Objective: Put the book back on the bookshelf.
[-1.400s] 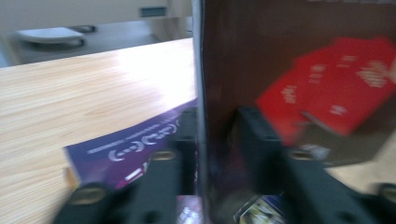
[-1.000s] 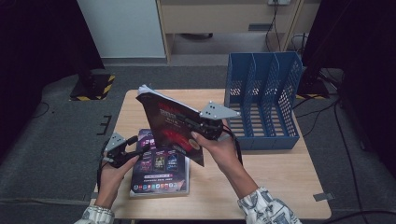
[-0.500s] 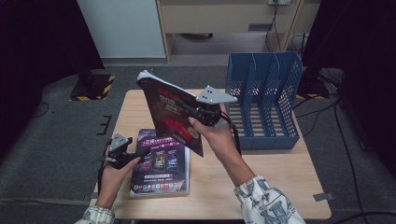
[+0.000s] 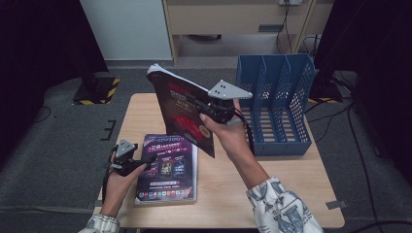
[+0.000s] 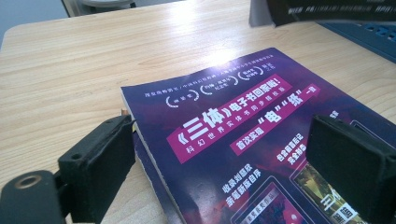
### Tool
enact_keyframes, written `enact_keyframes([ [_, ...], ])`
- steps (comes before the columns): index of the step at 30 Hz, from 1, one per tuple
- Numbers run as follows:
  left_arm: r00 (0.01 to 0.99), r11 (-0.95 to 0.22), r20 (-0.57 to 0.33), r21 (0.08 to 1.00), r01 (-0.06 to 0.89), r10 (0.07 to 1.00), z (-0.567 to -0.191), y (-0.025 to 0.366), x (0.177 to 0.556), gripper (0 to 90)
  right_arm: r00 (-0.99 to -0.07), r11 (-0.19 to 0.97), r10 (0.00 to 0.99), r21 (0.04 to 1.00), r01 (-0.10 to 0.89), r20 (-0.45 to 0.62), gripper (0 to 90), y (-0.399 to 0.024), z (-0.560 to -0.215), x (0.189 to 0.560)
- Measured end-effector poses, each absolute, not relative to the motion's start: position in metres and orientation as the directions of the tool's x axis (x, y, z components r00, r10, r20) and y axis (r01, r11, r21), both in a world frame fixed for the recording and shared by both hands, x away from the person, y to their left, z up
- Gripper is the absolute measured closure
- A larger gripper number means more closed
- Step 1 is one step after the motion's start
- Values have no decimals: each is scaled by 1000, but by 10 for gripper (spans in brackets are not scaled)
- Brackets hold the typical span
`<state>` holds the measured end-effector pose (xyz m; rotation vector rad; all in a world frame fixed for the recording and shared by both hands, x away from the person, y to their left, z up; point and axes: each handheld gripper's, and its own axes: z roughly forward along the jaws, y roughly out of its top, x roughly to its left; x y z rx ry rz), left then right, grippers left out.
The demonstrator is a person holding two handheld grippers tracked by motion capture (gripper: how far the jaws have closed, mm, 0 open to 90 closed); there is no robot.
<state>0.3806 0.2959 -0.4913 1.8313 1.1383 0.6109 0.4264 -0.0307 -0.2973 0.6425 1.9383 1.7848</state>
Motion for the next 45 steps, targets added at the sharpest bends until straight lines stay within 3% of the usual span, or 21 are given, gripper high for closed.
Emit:
enact_keyframes([
  [45,430,-233,6,846,479,903,-498,296,382,68,-735,8,677,998,57,37,869,-101,-270,424],
])
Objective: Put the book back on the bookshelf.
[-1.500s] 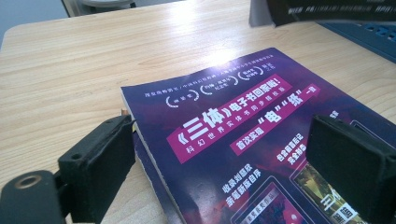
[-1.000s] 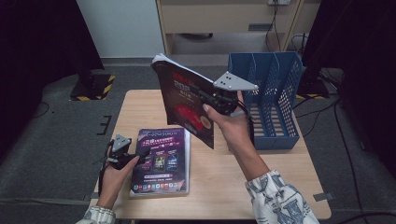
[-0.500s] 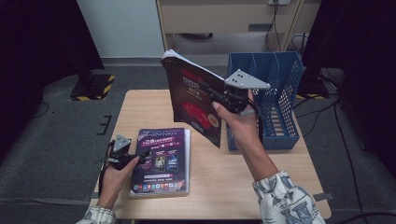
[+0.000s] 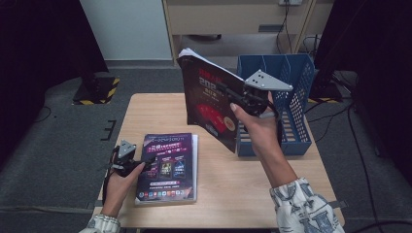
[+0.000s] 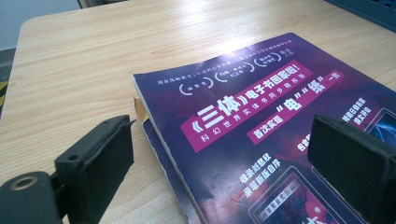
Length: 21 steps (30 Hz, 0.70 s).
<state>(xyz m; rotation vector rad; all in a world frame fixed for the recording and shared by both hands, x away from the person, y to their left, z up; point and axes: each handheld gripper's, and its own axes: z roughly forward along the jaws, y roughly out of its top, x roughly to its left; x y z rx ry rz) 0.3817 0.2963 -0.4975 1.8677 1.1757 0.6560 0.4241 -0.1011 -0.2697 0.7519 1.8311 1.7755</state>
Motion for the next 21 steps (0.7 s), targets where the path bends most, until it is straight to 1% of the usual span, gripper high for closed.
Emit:
enact_keyframes([
  [21,429,-236,9,846,478,903,-497,296,381,68,-714,-1,699,998,62,45,869,-119,-263,422],
])
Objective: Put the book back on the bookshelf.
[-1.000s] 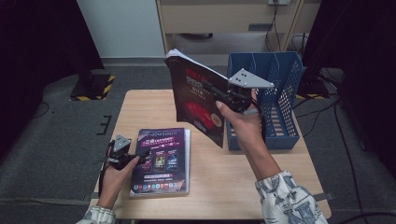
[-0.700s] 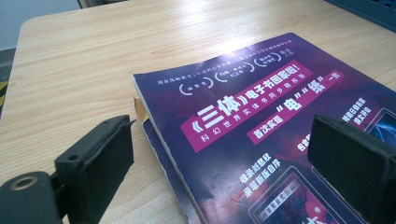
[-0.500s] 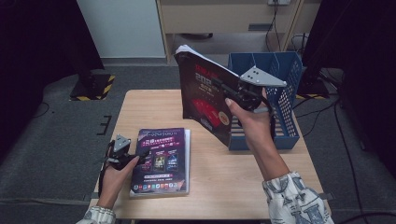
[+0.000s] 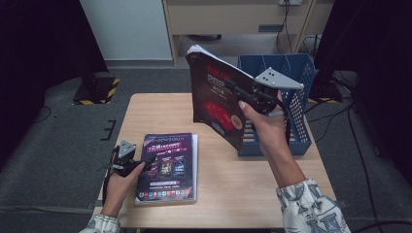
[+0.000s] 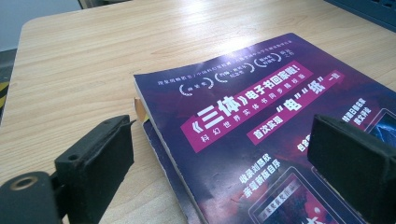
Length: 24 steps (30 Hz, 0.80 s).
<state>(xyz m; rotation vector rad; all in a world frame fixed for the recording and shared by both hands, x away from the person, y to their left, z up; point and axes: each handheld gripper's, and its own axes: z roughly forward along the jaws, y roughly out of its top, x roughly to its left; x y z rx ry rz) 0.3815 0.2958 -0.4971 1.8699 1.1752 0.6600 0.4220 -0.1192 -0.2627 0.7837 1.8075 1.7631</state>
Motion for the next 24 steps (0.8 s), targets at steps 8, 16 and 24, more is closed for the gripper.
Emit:
enact_keyframes([
  [8,428,-235,10,846,478,904,-497,296,381,68,-705,0,708,998,61,43,869,-125,-261,422],
  [16,429,-236,9,846,479,903,-497,296,381,68,-695,-5,717,998,55,42,869,-133,-259,420],
  [24,428,-238,12,846,478,904,-497,295,381,68,-681,-8,731,998,56,44,869,-142,-256,419],
])
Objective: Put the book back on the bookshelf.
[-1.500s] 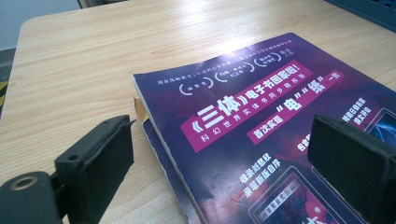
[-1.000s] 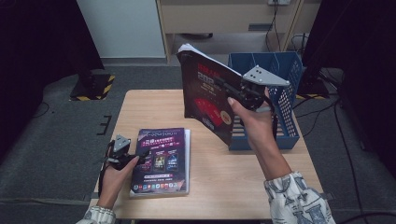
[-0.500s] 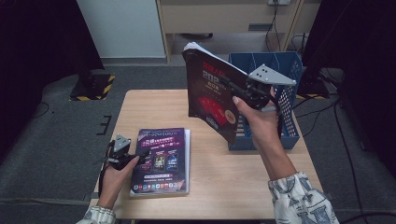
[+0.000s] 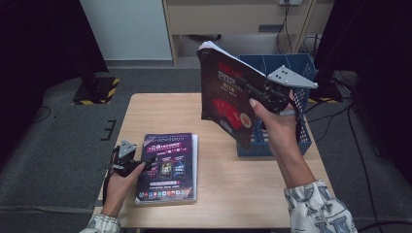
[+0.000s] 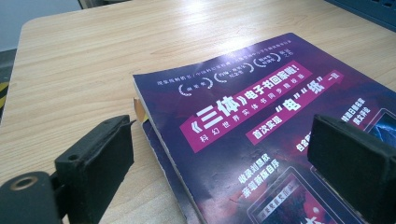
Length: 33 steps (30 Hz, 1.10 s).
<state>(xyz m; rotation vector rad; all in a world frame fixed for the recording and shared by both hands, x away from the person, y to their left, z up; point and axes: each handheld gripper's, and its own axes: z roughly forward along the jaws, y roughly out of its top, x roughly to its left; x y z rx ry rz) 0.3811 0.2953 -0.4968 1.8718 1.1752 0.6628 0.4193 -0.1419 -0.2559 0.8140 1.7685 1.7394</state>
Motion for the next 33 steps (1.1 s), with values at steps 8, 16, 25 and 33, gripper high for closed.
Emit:
enact_keyframes([
  [8,428,-238,13,845,478,904,-497,295,381,68,-661,-4,750,998,61,43,869,-155,-255,418],
  [16,429,-240,13,844,480,903,-497,295,381,68,-634,-1,772,998,66,43,869,-167,-255,420],
  [25,431,-241,12,843,480,902,-498,294,381,68,-600,11,799,997,81,39,869,-190,-260,419],
  [33,430,-239,11,843,481,903,-498,294,382,68,-579,16,815,996,86,37,869,-203,-261,419],
])
